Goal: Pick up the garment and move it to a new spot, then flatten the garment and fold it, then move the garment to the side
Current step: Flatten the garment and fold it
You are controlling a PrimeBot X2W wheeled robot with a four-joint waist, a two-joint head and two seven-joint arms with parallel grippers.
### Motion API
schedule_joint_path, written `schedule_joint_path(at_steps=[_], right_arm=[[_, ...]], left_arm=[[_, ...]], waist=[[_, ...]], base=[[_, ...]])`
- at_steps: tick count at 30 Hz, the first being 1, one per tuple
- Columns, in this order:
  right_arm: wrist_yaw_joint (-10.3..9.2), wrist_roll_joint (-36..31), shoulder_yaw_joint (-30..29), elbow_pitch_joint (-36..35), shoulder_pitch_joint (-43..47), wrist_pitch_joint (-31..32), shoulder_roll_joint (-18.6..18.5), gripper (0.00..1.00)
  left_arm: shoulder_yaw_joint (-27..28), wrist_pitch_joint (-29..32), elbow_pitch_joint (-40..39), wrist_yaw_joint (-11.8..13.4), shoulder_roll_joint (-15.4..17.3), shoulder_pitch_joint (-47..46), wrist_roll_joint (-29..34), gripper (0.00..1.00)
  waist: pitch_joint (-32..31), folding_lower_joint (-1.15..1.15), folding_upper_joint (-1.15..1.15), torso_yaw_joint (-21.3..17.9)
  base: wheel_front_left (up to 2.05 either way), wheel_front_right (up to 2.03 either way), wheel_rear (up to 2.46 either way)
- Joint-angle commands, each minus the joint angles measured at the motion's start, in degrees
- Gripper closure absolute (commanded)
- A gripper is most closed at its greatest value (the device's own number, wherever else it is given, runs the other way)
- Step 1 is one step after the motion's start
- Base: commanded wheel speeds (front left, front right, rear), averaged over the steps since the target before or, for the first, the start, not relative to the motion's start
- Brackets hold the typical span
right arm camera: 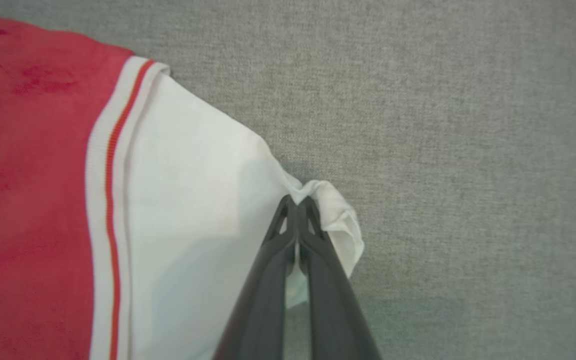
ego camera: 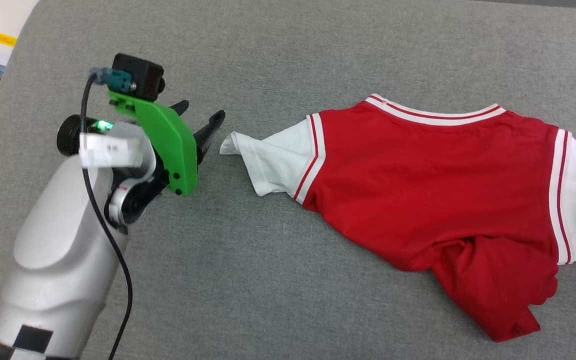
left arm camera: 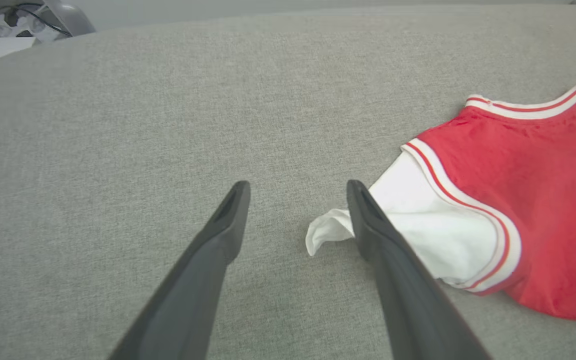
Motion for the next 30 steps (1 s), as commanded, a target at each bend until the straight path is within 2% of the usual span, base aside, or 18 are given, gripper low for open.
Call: schedule_joint_path(at_steps=[1, 8, 13, 17, 24, 25, 26, 30], right_arm=[[-0.03, -0.27, 0.40, -0.43, -1.28, -0.22, 0.29, 1.00], [-0.03, -0.32, 2.37, -1.02, -3.83, -0.36, 1.04, 1.00], [-0.03, -0.13, 3.22, -0.64, -4.88, -0.72, 1.20, 1.00], [-0.03, 0.08, 3.76, -0.23, -5.25, -1.19, 1.30, 1.00], [-0.03, 0.68, 4.15, 0.58, -5.57, -1.99, 0.96, 1.00], [-0.03, 0.78, 4.24, 0.63, -5.65, -2.06, 0.92, 1.00], [-0.03, 0.87, 4.33, 0.65, -5.72, -2.11, 0.88, 1.00], [-0.03, 1.20, 4.58, 0.94, -5.92, -2.43, 0.60, 1.00]], left_arm=[[-0.55, 2.81, 1.36, -0.32, -0.09, -2.75, -2.01, 0.00], [-2.63, 16.61, 9.42, -0.47, -2.40, -9.71, -9.63, 0.00], [-5.61, 24.18, 13.29, -0.51, -2.18, -11.57, -10.74, 0.00], [-8.04, 25.97, 13.66, -0.54, -1.48, -11.41, -10.36, 0.00], [-11.33, 24.19, 15.18, -0.57, -0.84, -10.09, -8.93, 0.00], [-11.85, 24.35, 15.44, -0.57, -0.83, -9.89, -9.07, 0.65], [-12.29, 24.41, 15.52, -0.57, -0.81, -9.74, -9.19, 1.00], [-13.53, 23.89, 15.72, -0.57, -0.78, -9.32, -10.27, 1.00]], waist=[[1.42, 0.00, 0.00, -1.10], [3.47, 0.00, 0.00, -2.68], [4.01, 0.00, 0.00, -3.18], [4.08, 0.00, 0.00, -3.44], [4.65, 0.00, 0.00, -3.52], [4.74, 0.00, 0.00, -3.53], [4.82, 0.00, 0.00, -3.54], [4.83, 0.00, 0.00, -3.33]], base=[[0.00, 0.00, 0.00], [0.00, 0.00, 0.00], [0.00, 0.00, 0.00], [0.00, 0.00, 0.00], [0.00, 0.00, 0.00], [0.00, 0.00, 0.00], [0.00, 0.00, 0.00], [0.00, 0.00, 0.00]])
